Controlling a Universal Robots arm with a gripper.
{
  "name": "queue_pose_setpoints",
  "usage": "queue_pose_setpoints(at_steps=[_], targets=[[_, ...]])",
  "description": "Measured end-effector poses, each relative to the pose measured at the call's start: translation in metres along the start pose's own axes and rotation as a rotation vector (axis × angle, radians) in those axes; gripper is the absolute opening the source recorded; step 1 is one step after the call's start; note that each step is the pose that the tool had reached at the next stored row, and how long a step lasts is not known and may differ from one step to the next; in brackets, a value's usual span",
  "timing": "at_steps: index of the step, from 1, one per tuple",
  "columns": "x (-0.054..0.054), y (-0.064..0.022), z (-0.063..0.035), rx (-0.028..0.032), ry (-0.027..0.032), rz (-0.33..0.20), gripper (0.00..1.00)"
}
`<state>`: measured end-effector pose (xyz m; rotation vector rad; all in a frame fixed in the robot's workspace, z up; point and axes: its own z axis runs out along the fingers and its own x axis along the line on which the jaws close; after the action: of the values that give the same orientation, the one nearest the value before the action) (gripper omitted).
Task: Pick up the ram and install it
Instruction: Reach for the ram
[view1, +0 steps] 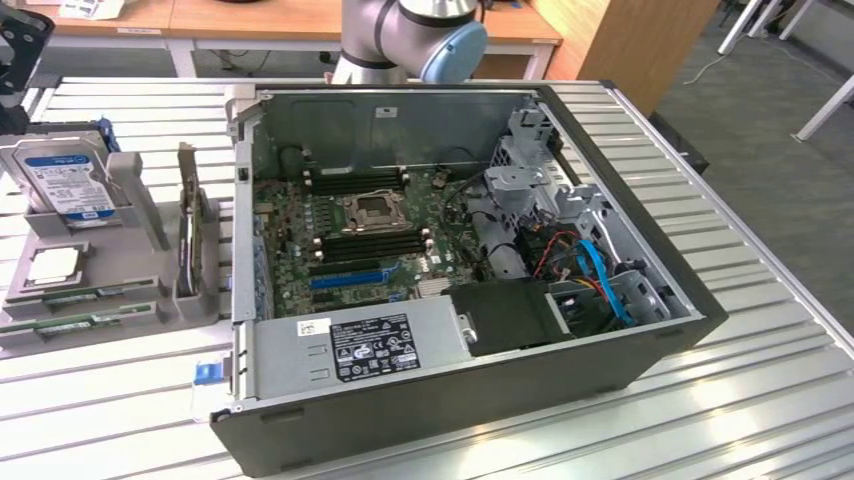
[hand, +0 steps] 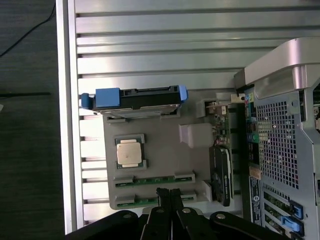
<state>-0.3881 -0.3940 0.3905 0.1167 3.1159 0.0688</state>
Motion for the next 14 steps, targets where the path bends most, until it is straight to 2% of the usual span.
queue_pose_setpoints(at_steps=[6,14], targets=[[0.0047,-0.0004,-0.0001,0.0,0.0005,0.0,0.14],[0.0051,-0.0004,-0.0001,0.0001,0.0008,0.0,0.14]])
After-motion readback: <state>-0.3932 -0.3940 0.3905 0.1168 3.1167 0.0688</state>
